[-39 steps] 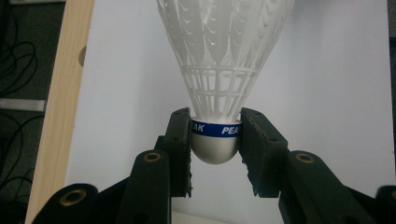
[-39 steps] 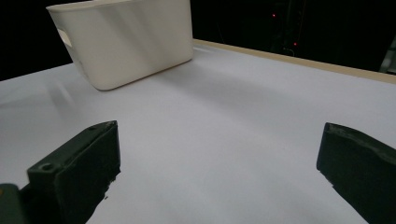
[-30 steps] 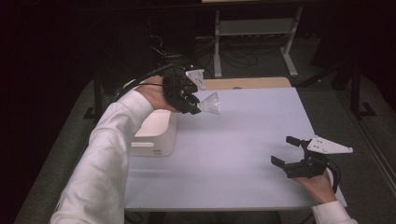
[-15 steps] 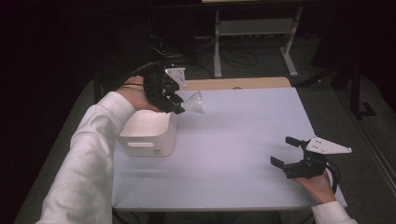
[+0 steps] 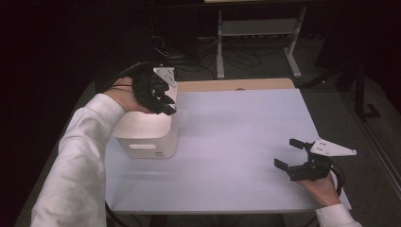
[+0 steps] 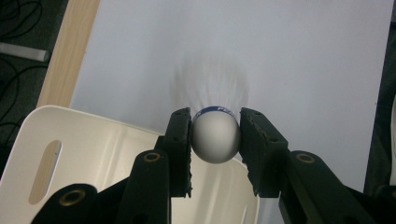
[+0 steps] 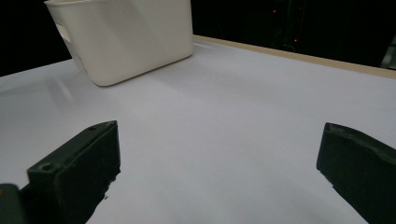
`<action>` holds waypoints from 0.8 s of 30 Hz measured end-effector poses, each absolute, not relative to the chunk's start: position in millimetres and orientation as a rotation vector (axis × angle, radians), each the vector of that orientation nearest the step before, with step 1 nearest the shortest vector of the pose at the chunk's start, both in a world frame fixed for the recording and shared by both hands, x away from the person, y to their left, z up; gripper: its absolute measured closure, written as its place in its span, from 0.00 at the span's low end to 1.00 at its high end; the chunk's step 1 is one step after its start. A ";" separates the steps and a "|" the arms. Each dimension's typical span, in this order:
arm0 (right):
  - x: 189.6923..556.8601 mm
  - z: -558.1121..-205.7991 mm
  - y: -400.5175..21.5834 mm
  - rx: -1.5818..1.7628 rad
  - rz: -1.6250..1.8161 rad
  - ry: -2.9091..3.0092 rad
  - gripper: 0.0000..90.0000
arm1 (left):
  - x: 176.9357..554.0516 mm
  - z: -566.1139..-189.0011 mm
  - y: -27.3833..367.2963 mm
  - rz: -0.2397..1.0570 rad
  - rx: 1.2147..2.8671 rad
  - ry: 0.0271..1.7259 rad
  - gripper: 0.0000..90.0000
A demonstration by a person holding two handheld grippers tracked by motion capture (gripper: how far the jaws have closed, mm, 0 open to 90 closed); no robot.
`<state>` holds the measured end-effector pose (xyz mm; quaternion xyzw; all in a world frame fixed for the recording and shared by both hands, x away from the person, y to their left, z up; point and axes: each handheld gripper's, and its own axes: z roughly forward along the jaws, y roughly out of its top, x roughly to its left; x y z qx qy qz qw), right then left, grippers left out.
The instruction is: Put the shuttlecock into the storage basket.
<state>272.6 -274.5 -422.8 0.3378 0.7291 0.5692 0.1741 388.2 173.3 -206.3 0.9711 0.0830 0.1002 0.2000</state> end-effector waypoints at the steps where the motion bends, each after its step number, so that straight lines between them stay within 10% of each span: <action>1: 272.4 -422.9 -274.4 0.960 1.613 2.068 0.00 | 388.1 -207.1 174.4 0.282 2.715 0.238 0.71; 24: 272.2 -423.3 -274.0 0.963 1.604 2.071 0.00 | 380.9 -203.9 217.2 0.297 2.754 0.349 0.72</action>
